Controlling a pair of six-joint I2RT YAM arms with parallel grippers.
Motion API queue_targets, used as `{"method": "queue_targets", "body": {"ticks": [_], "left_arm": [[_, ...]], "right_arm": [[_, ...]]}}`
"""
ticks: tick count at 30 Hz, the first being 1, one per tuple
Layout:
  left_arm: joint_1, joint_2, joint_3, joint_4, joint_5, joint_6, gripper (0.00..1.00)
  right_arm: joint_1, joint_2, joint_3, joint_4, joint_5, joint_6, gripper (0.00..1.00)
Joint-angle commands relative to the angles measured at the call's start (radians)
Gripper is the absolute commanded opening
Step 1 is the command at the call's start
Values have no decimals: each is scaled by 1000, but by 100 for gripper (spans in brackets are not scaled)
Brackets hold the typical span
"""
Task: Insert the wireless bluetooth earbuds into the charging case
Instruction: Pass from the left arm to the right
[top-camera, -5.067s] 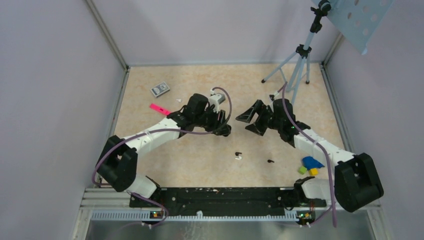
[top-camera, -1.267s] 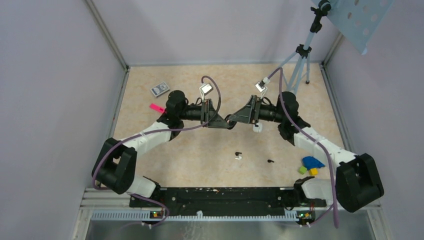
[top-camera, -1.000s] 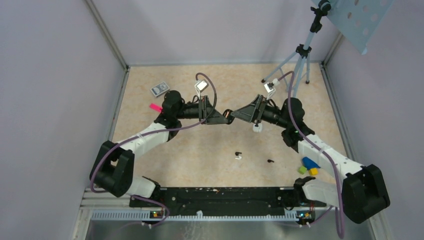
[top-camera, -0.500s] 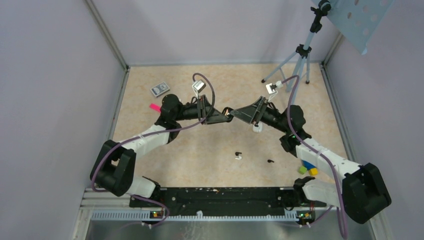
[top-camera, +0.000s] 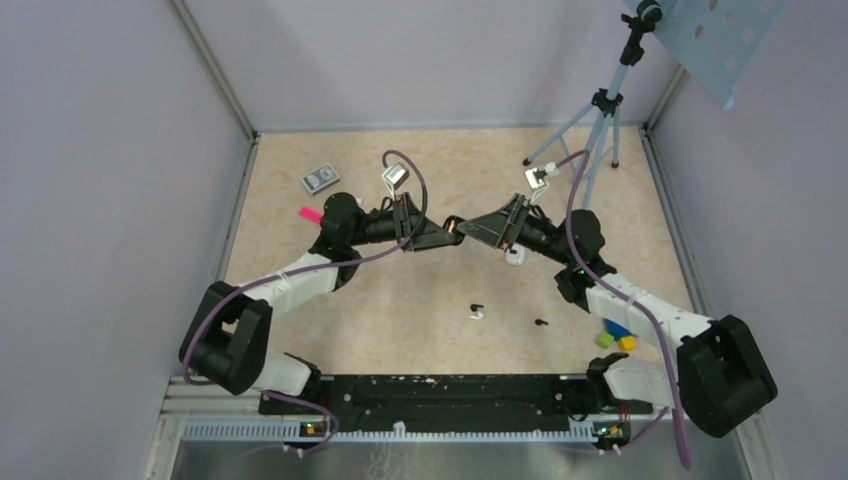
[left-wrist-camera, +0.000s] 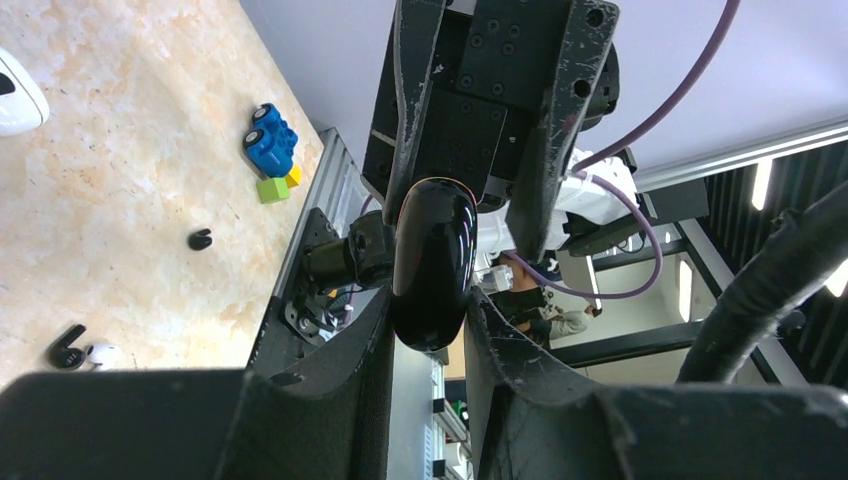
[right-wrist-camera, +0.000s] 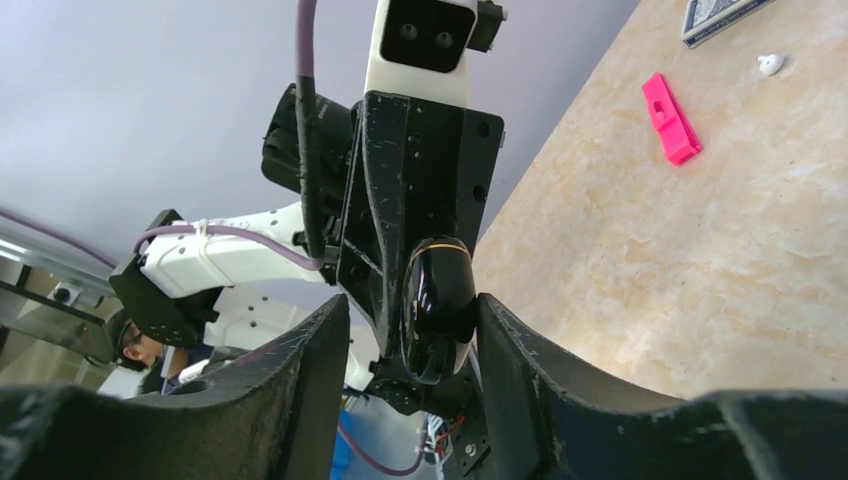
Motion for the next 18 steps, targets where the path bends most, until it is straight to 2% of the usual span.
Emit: {"method": "queue_targets", "body": {"ticks": [1, 4, 10, 15, 18], "left_arm": [[4, -37, -5, 60, -23, 2, 0], [3, -37, -4, 63, -21, -2, 0], [5, -36, 0, 65, -12, -10, 0], [4, -34, -2, 65, -11, -8, 0], [4, -33, -2, 60, -10, -2, 0]], "right_arm": [[10, 35, -1, 125, -44, 29, 46], [10, 72, -7, 201, -63, 73, 41], [9, 116, -41, 335, -67, 126, 41], [10, 141, -67, 436, -52, 176, 27], [10, 165, -69, 485, -56, 204, 25]]}}
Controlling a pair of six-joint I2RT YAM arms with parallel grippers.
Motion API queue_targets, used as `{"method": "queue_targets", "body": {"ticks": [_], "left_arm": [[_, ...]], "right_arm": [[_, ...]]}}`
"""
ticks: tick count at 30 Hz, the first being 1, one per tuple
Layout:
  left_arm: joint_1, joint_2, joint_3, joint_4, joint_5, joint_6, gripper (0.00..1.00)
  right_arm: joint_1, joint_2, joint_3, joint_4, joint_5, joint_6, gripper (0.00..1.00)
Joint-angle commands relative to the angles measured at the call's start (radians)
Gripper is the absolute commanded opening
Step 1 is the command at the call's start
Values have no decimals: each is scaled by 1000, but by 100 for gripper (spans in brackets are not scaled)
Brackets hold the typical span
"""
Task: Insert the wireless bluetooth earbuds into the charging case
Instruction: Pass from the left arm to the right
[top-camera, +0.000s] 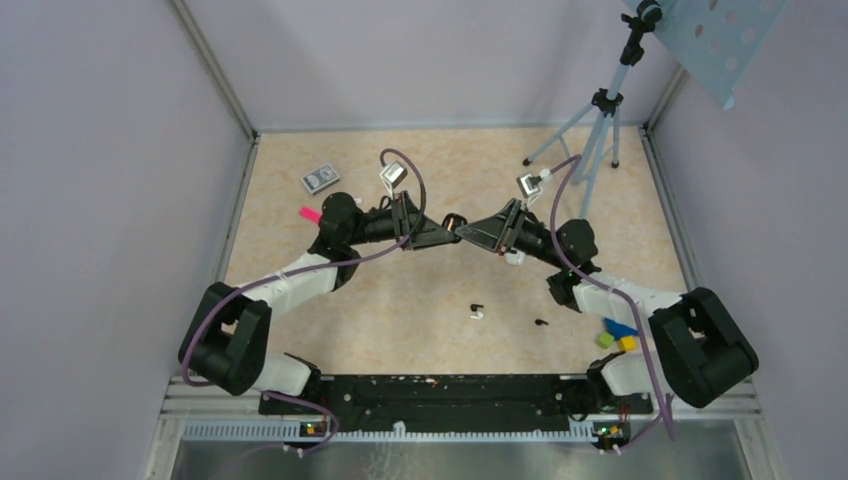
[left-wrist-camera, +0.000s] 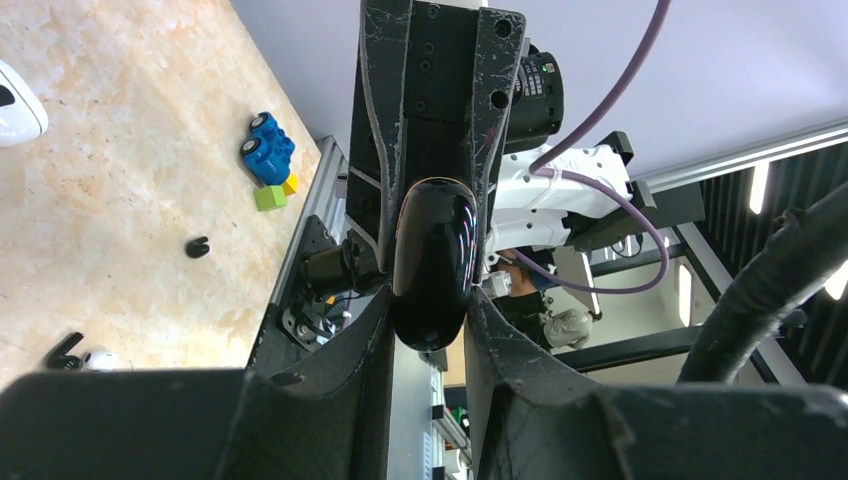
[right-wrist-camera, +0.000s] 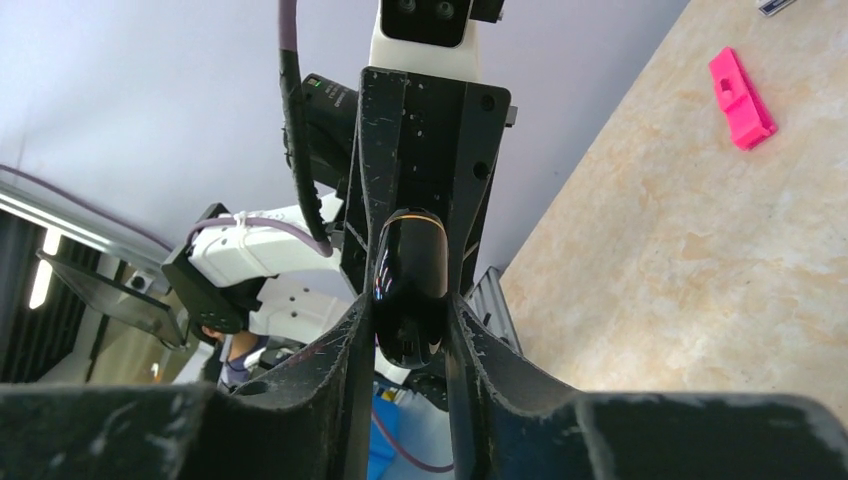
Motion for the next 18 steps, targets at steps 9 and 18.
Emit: {"method": "queue_targets", "body": {"ticks": [9, 18], "left_arm": [[3, -3, 18, 45, 21, 16, 0], [2, 1, 33, 46, 28, 15, 0]], "right_arm": [[9, 51, 14, 201, -8, 56, 40], [11, 79, 10, 272, 5, 86, 30]]}}
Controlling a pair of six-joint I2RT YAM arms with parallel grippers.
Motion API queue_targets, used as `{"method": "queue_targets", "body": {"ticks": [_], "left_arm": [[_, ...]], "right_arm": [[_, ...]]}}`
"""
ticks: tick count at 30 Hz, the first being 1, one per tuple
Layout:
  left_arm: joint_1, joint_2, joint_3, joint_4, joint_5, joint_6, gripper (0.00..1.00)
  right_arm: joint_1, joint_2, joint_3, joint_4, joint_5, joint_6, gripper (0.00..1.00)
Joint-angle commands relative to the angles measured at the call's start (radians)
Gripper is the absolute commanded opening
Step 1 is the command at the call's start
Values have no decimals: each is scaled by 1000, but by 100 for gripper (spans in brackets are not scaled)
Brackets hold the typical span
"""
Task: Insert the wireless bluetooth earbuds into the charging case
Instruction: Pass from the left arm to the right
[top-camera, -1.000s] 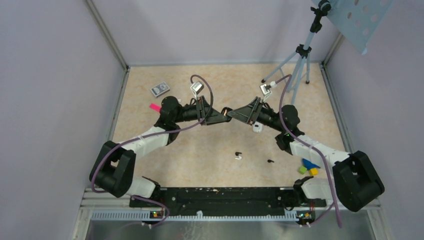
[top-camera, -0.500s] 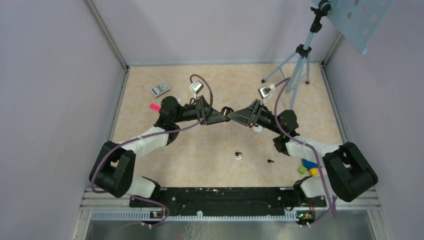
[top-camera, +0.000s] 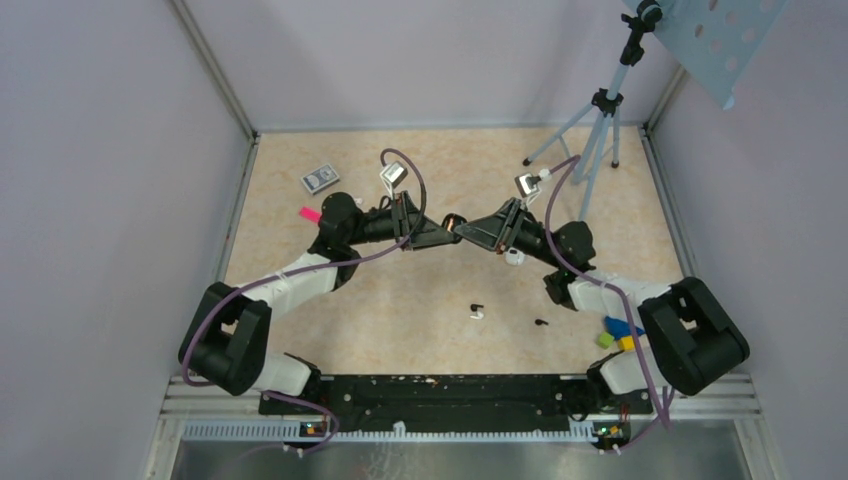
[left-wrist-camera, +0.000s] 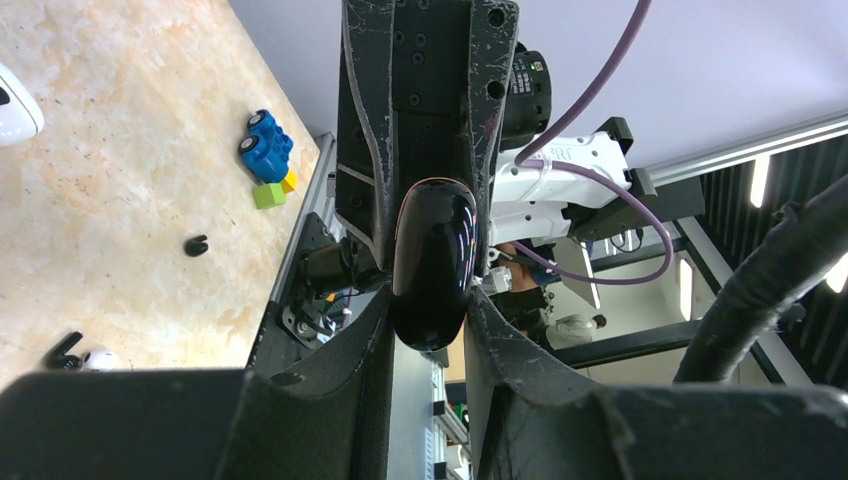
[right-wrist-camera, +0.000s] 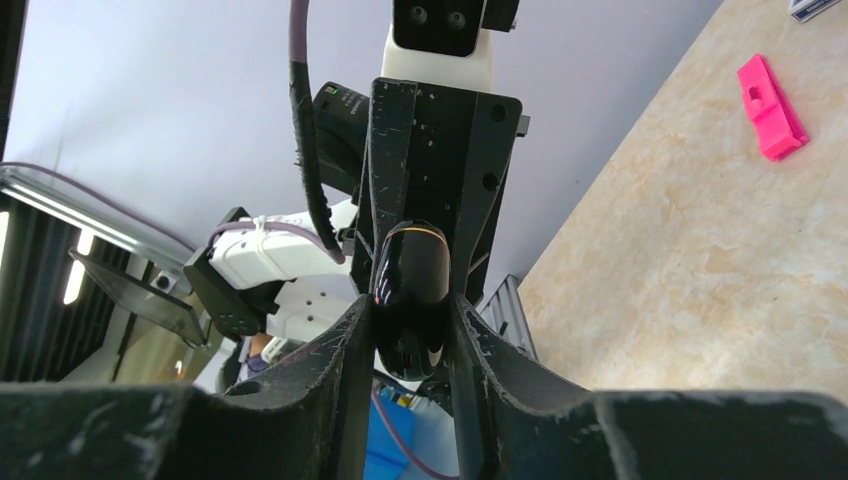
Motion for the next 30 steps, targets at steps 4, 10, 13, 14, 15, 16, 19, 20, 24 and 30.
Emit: {"method": "queue_targets", "body": {"ticks": [4, 10, 13, 14, 15, 16, 19, 20, 24, 30], "left_arm": [[2, 4, 34, 38, 24, 15, 0], [2, 12, 56, 18, 30, 25, 0], [2, 14, 57, 15, 28, 24, 0], [2, 12, 57, 16, 26, 23, 0], [2, 13, 58, 16, 23, 20, 0], [2, 12, 58, 17, 25, 19, 0], [2, 8, 60, 17, 25, 21, 0], [2, 7, 62, 14, 26, 23, 0], [2, 0, 58, -2, 13, 35, 0], [1, -9, 77, -60, 6, 72, 0]], "right_arm": [[11, 25, 15, 155, 6, 27, 32], [11, 47, 12, 201, 22, 52, 41], [11, 51, 9, 211, 32, 58, 42], [11, 52, 8, 213, 33, 61, 43], [12, 54, 9, 214, 31, 63, 42], [11, 55, 10, 216, 31, 64, 42], [11, 59, 20, 211, 26, 63, 42], [11, 61, 23, 209, 24, 64, 42], [13, 72, 30, 211, 28, 74, 32], [13, 88, 29, 212, 41, 107, 0]]}}
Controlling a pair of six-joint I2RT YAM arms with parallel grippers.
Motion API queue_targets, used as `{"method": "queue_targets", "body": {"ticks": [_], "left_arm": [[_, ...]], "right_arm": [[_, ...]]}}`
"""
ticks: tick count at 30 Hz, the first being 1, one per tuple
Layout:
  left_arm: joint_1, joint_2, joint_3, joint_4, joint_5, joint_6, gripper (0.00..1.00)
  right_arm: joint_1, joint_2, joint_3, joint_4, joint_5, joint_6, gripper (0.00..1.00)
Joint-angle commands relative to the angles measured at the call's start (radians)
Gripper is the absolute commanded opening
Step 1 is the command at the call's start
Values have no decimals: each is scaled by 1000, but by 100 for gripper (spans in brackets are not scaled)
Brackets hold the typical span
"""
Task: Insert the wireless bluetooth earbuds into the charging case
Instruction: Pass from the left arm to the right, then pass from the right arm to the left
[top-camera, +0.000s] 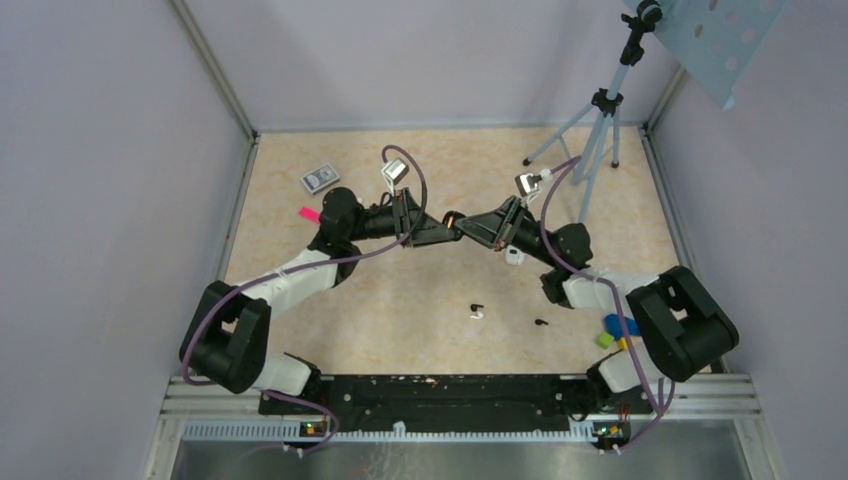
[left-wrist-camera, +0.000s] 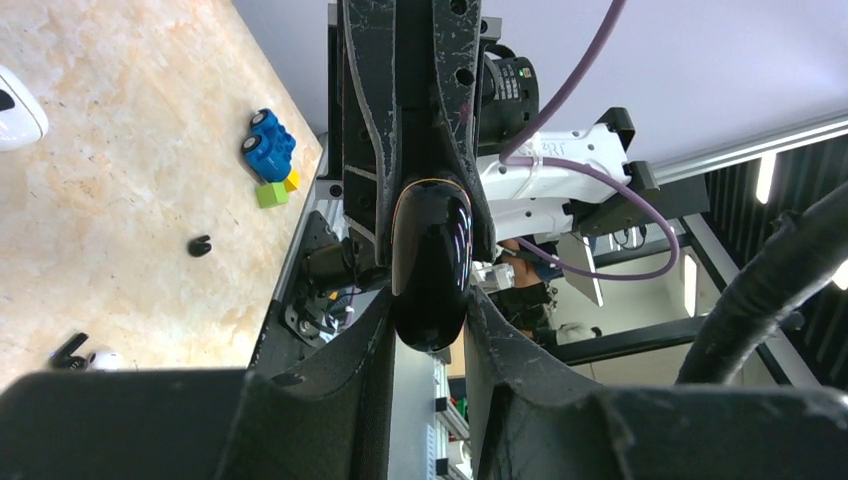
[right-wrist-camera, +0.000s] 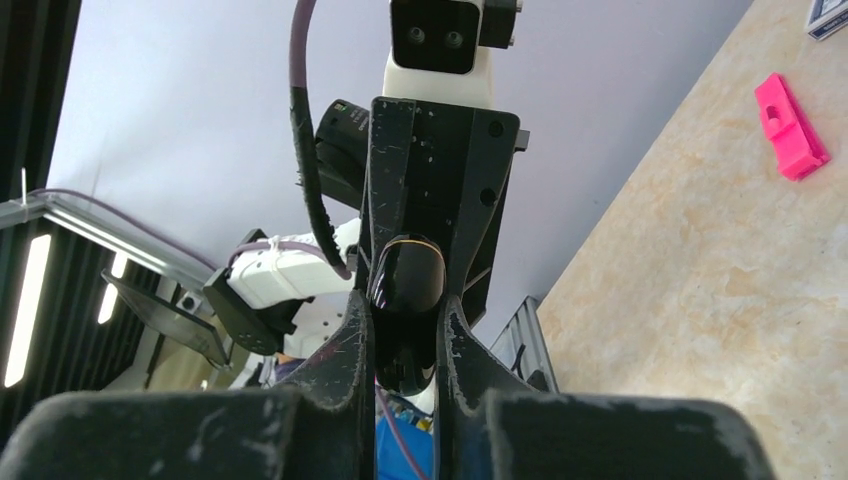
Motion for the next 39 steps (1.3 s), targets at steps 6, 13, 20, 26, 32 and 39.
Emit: {"method": "queue_targets", "body": {"ticks": [6, 13, 20, 26, 32, 39], "left_arm": [[21, -77, 95, -240, -28, 159, 54], [128, -264, 65, -464, -138, 296, 91], [156, -311, 116, -648, -147, 437, 95], [156, -307, 109, -592, -109, 405, 93], [159, -232, 111, -496, 41, 293, 93], [158, -173, 119, -353, 138, 187, 83]], "right_arm": [[12, 54, 18, 153, -16, 64, 0], [-3, 57, 11, 142, -2, 73, 0], [-4, 105, 44, 186, -60, 106, 0], [-3, 91, 43, 181, -74, 90, 0], [3, 67, 72, 154, -116, 88, 0], [21, -16, 95, 19, -136, 13, 0]]}}
